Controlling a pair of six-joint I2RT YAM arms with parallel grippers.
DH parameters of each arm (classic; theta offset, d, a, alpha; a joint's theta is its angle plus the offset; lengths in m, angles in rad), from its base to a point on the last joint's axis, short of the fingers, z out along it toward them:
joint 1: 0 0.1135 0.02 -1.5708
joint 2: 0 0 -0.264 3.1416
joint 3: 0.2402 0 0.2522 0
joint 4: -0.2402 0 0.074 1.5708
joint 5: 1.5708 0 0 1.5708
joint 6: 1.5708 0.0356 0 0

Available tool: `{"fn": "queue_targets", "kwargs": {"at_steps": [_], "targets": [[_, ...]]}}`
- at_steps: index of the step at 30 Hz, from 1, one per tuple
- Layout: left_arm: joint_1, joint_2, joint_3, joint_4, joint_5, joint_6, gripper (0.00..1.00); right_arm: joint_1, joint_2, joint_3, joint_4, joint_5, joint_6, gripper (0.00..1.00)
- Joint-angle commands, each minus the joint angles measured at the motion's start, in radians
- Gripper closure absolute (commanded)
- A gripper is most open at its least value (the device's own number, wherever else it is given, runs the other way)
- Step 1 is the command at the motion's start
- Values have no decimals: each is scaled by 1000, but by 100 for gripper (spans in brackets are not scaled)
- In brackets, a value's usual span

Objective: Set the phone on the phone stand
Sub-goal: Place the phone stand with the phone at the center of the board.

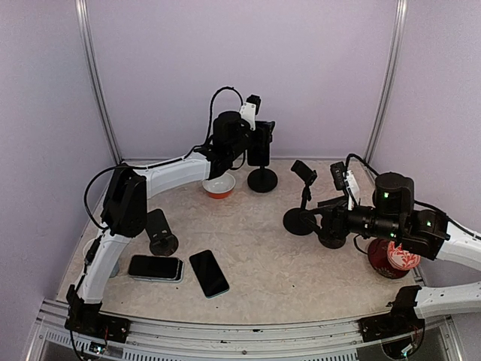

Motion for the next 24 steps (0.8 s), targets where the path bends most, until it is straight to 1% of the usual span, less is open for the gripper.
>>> {"fn": "queue_targets", "kwargs": {"at_steps": [1,8,10,15,20,24], "targets": [[-10,-13,-4,183,-43,42,32,-6,-7,-12,2,1,10,17],[-18,16,-9,203,-58,59,31,-7,-21,-24,0,1,19,17],[-20,20,-10,204,-57,58,29,-6,-21,-22,-5,3,18,17],[-22,28,-10,207,-62,58,20,-6,-14,-9,-13,5,11,17],[-25,-2,-41,222,-68,45,2,-6,-13,4,-28,10,8,17],[-31,-81,-97,253,-74,29,1,-7,-20,19,-52,24,1,16]]}}
